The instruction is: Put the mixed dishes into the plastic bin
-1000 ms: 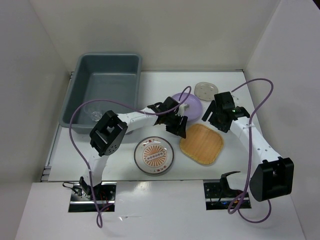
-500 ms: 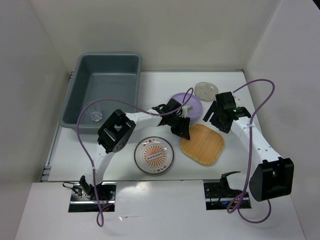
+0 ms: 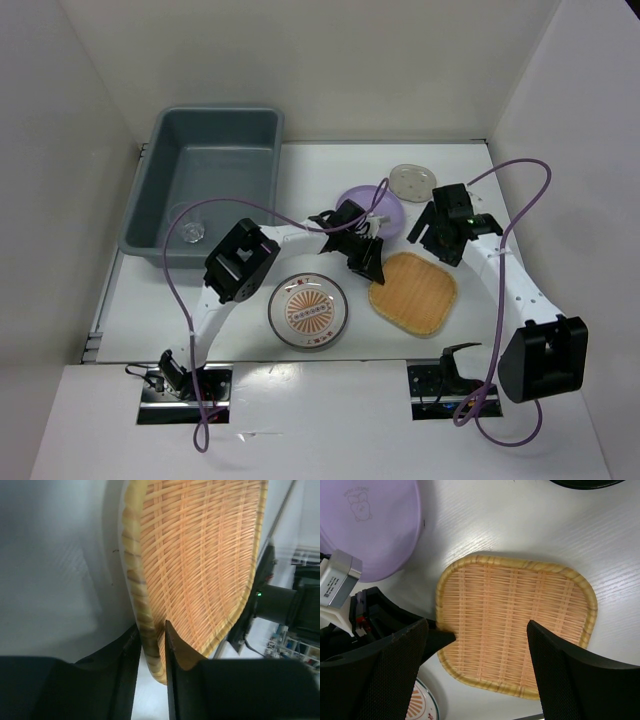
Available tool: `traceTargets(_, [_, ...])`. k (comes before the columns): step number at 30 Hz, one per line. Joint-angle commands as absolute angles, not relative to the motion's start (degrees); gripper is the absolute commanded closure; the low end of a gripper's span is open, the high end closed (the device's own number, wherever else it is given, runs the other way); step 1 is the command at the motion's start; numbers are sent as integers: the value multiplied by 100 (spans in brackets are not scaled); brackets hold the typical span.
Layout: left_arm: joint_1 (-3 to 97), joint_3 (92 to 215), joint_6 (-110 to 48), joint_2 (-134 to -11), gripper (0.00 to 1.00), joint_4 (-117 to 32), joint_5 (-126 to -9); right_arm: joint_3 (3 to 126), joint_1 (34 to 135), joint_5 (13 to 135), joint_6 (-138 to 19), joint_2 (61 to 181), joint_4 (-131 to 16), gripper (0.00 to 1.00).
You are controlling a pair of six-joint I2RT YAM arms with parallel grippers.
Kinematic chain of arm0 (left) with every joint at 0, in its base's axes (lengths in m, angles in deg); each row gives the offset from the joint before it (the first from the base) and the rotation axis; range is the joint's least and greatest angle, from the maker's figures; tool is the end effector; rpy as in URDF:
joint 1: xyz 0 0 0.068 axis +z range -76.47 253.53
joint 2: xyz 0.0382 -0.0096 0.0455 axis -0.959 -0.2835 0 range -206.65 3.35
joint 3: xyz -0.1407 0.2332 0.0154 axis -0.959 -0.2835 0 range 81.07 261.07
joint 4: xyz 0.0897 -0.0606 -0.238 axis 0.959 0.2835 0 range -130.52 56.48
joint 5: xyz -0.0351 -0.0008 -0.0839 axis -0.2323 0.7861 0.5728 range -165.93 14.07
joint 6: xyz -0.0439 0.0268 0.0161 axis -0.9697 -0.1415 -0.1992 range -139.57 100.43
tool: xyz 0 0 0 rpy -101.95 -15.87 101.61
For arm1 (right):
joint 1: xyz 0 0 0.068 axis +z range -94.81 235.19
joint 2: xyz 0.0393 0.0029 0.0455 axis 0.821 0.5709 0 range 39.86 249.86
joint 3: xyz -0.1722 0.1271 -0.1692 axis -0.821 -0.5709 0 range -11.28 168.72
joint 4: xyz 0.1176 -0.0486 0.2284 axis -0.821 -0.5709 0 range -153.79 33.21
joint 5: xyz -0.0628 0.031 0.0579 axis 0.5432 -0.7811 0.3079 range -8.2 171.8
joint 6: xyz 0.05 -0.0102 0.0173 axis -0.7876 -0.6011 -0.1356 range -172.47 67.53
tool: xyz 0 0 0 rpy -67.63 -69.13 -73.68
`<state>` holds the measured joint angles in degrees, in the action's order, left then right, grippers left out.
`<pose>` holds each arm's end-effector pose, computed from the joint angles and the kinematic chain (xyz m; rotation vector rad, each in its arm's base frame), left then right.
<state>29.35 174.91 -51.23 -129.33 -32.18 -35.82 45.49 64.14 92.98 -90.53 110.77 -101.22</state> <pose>0.3400 -0.3623 0.1264 0.6597 2.5682 -1.3884 0.2409 0.0310 0.2684 0.7123 2.4629 0.0576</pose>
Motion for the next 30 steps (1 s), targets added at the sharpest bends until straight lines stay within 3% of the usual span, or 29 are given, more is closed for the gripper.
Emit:
traceTargets(1, [2906, 17538, -5147, -13314, 68, -3279, -3340, 4690, 6363, 9376, -9044, 10868, -10206, 16])
traceTargets(4, [2906, 17660, -5147, -13367, 98, -3218, -3340, 4690, 6363, 9376, -9044, 10815, -10154, 16])
traceTargets(5, [2906, 17661, -5147, -13367, 100, -3217, -3340, 4690, 6363, 9376, -9044, 10815, -10153, 16])
traceTargets(13, [2906, 17898, -4936, -12761, 100, -2716, -3594, 4638, 6292, 9490, -9149, 10402, -10101, 16])
traceTargets(19, [2967, 18293, -4875, -11997, 100, -2181, -4227, 4567, 5573, 9412, -9272, 9455, -9899, 16])
traceTargets(22, [3116, 18600, -4962, -11663, 100, -2066, -4367, 4567, 5238, 9332, -9272, 9137, -9898, 10])
traceTargets(28, [4020, 19436, -4884, -11030, 100, -1521, -5684, 4716, 5238, 9279, -9272, 9083, -9837, 5])
traceTargets(30, [4782, 19436, -5093, -10775, 100, -1643, -5625, 4716, 5238, 9157, -9272, 9083, -9784, 5])
